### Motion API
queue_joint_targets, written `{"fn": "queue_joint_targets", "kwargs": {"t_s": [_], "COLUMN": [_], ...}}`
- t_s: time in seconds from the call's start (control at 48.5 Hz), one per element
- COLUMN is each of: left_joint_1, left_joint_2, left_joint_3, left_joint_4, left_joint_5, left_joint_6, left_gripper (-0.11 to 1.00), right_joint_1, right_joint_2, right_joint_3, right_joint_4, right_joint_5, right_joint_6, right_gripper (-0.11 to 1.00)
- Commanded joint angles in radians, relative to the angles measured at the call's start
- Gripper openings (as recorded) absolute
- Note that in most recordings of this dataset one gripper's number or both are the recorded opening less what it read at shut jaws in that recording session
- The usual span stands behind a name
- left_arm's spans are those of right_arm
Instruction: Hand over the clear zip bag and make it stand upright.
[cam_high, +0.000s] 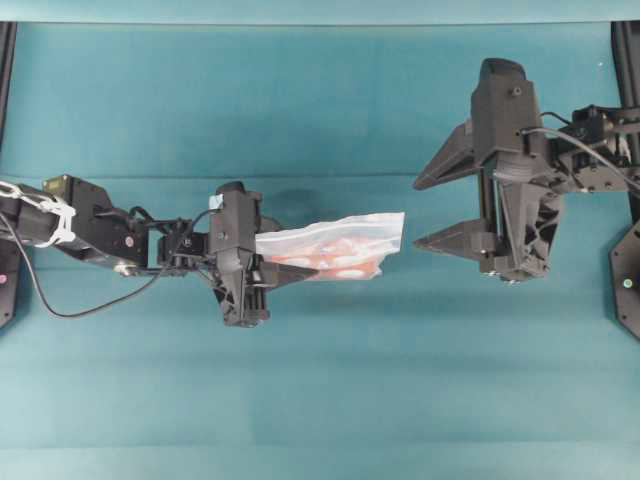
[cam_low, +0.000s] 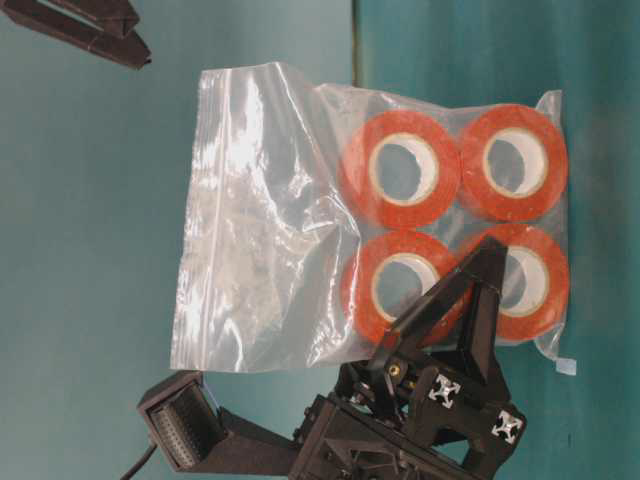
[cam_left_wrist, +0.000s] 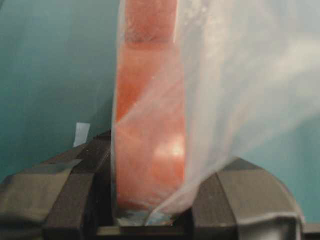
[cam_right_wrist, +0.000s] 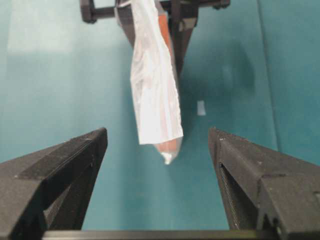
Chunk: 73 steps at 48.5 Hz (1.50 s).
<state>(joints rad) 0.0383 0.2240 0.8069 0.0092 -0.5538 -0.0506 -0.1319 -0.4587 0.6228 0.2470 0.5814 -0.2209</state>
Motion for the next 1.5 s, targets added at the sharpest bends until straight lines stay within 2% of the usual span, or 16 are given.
{"fn": "queue_joint_targets", "kwargs": {"t_s": [0.0, 1.484], "left_joint_1": [-0.003, -0.008], "left_joint_2": [-0.012, -0.012], "left_joint_3": [-0.008, -0.011], "left_joint_4": [0.002, 0.002], "left_joint_5": [-0.003, 0.006], "left_joint_6": [-0.002, -0.002], "left_gripper": [0.25, 0.25], "right_joint_1": [0.003, 0.005], "right_joint_2": [-0.018, -0.021], "right_joint_3": [-0.008, 0.005], "right_joint_4": [0.003, 0.005], "right_joint_5": [-0.005, -0.017], "right_joint_6": [0.009, 0.032], "right_gripper": [0.88, 0.88]}}
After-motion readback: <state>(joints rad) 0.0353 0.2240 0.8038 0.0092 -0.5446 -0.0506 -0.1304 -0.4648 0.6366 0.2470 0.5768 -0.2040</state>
